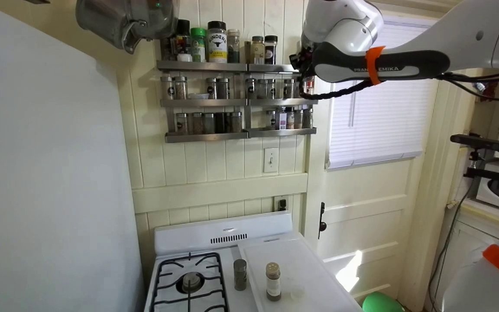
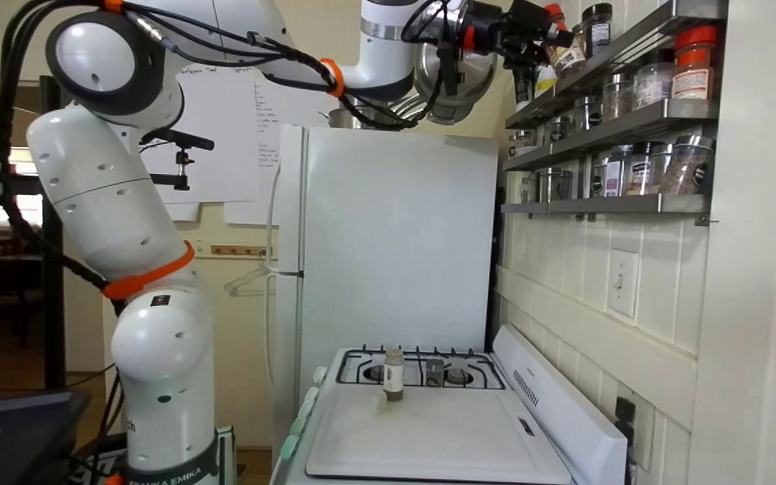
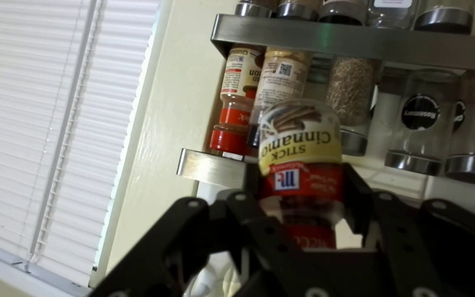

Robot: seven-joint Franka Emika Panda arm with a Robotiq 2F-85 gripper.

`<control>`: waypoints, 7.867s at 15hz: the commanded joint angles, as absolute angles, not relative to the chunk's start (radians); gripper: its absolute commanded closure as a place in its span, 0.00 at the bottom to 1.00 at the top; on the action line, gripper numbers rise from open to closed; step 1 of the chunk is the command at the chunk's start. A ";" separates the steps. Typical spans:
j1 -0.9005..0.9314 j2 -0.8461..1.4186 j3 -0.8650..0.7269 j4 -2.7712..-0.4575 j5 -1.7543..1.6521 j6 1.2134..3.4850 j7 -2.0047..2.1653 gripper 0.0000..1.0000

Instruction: Put the orange bottle on the shelf

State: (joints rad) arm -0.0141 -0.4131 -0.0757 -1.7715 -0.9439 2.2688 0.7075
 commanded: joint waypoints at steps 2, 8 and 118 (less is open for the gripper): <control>-0.060 -0.407 -0.043 -1.768 -0.918 2.281 0.694 0.76; -0.071 -0.401 -0.044 -1.704 -0.838 2.265 0.600 0.76; -0.092 0.243 -0.094 -0.619 -0.365 1.688 0.178 0.00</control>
